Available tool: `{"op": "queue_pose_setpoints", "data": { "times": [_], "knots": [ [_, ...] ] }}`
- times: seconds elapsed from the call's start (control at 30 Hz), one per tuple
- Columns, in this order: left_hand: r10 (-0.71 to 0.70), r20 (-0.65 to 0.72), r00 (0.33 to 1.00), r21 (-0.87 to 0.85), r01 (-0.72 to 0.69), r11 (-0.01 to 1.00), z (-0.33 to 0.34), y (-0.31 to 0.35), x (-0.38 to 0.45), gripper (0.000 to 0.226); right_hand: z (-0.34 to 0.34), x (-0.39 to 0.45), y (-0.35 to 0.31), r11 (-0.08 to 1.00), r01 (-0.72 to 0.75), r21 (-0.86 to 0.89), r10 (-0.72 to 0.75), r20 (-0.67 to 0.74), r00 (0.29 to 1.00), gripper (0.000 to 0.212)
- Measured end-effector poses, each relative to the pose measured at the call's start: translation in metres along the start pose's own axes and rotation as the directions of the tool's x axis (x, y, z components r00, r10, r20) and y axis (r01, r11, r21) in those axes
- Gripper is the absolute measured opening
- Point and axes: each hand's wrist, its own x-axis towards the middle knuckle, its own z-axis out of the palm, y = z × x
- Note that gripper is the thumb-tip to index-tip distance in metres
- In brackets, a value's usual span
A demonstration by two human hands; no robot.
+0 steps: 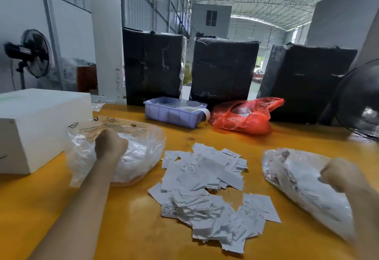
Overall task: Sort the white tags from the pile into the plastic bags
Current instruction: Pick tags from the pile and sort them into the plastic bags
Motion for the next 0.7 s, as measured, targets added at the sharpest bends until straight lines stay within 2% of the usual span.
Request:
{"op": "queue_pose_setpoints", "data": {
  "times": [0.1, 0.27, 0.4, 0.53, 0.6, 0.7],
  "knots": [
    [0.028, -0.012, 1.000, 0.130, -0.026, 0.991, 0.003, 0.010, -0.008, 0.038, 0.019, -0.007, 0.002, 1.000, -0.009, -0.028, 0.011, 0.084, 0.996, 0.032],
    [0.116, -0.056, 0.992, 0.131, -0.108, 0.985, 0.004, 0.025, -0.011, 0.059, 0.031, -0.014, 0.003, 0.963, -0.096, 0.251, 0.112, -0.051, 0.992, 0.013],
    [0.194, -0.080, 0.978, 0.111, -0.184, 0.977, 0.013, 0.036, -0.020, 0.076, 0.024, -0.008, 0.008, 0.933, -0.077, 0.350, 0.094, -0.034, 0.995, 0.022],
    [0.289, -0.130, 0.949, 0.123, -0.273, 0.954, 0.021, 0.046, -0.031, 0.072, 0.012, -0.005, 0.007, 0.942, -0.068, 0.328, 0.073, -0.001, 0.997, 0.031],
    [0.328, -0.134, 0.935, 0.134, -0.311, 0.941, 0.023, 0.050, -0.036, 0.068, 0.007, -0.008, 0.005, 0.957, -0.068, 0.283, 0.053, 0.060, 0.997, 0.033],
    [0.366, -0.116, 0.923, 0.125, -0.352, 0.928, 0.024, 0.054, -0.042, 0.064, 0.006, -0.013, 0.003, 0.979, -0.070, 0.193, 0.041, 0.149, 0.988, 0.016]
  ]
}}
